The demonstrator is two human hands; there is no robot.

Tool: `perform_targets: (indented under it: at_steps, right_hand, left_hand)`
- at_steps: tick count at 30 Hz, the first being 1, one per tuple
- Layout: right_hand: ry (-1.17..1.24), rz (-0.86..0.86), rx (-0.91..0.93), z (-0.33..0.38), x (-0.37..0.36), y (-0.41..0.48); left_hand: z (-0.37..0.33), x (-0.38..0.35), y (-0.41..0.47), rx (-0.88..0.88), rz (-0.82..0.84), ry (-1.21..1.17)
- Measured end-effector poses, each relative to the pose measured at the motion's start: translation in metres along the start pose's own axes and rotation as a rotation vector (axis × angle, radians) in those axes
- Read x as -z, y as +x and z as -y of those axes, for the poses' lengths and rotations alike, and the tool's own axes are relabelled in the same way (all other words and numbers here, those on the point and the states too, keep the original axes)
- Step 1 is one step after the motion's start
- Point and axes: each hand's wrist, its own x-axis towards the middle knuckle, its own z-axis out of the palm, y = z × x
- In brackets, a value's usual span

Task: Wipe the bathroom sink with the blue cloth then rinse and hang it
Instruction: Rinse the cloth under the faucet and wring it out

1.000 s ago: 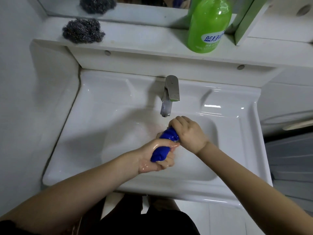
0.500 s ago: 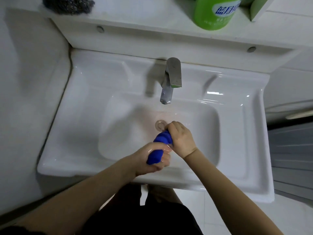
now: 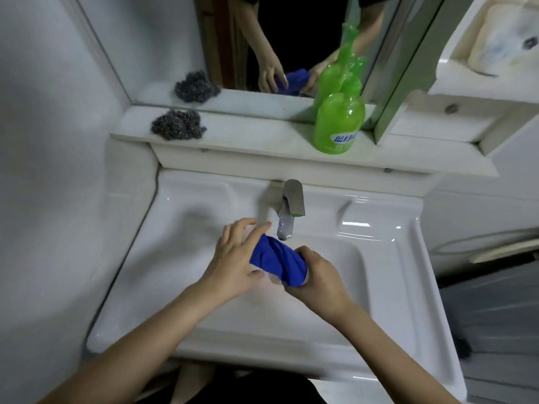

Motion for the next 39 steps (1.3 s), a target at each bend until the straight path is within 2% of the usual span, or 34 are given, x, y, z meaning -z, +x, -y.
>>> perform_targets:
  at_steps: [1,3,5,6,8,10,12,13,16,19,22,24,27,28,32,35,37,39]
  right_hand:
    - [-0.011,-0.048,-0.023,0.006,0.004,-0.001]
    - [-0.029,-0.14,-0.065,0.017,0.008,-0.006]
    - [-0.019,-0.195,-0.066,0.028,0.004,-0.013]
    - [-0.017,-0.192,-0.029,0.033,0.0,-0.018]
    - [0.027,-0.112,0.039,0.038,-0.012,-0.029]
    - [0.252,0.018,0.013,0.039,-0.022,-0.041]
    - [0.527,0.096,-0.136,0.039,-0.025,-0.047]
    - [0.58,0.103,-0.206,0.037,-0.024,-0.046]
    - [0.565,0.074,-0.3,0.036,-0.015,-0.038]
    - [0.792,-0.04,-0.361,0.035,-0.005,-0.028]
    - [0.977,-0.086,-0.38,0.031,0.003,-0.024]
    - [0.925,-0.097,-0.414,0.029,-0.002,-0.024]
    - [0.564,-0.242,-0.43,0.028,-0.016,-0.024]
    - [0.521,-0.279,-0.396,0.029,-0.017,-0.024]
    - [0.839,-0.147,-0.325,0.058,-0.009,-0.013]
    - [0.86,-0.161,-0.293,0.065,-0.004,-0.004]
    - [0.8,-0.18,-0.282,0.06,-0.004,-0.003]
    - [0.755,-0.166,-0.275,0.055,-0.008,-0.006]
  left_hand:
    - [-0.004,0.007,-0.004,0.093,-0.063,-0.087]
    - [-0.015,0.018,-0.011,0.356,-0.124,-0.439]
    - [-0.028,0.023,-0.015,0.591,-0.042,-0.934]
    - [-0.033,0.021,-0.016,0.643,0.029,-1.132]
    - [-0.041,0.013,-0.017,0.676,0.084,-1.297]
    - [-0.045,0.005,-0.02,0.699,0.031,-1.236]
    - [-0.041,-0.003,-0.025,0.69,-0.028,-1.117]
    - [-0.038,-0.006,-0.028,0.679,-0.047,-1.093]
    - [-0.032,-0.002,-0.031,0.641,0.008,-1.135]
    - [-0.032,0.014,-0.026,0.577,0.092,-1.187]
    - [-0.028,0.028,-0.019,0.543,0.071,-1.235]
    - [-0.027,0.029,-0.017,0.539,0.024,-1.208]
    - [-0.031,0.017,-0.019,0.525,-0.077,-1.025]
    - [-0.032,0.012,-0.02,0.494,-0.099,-0.931]
    - [-0.04,0.004,-0.024,0.37,-0.174,-0.657]
    - [-0.047,0.013,-0.028,0.314,-0.059,-0.737]
    - [-0.047,0.02,-0.028,0.369,0.027,-0.914]
    - [-0.045,0.021,-0.024,0.471,0.037,-0.998]
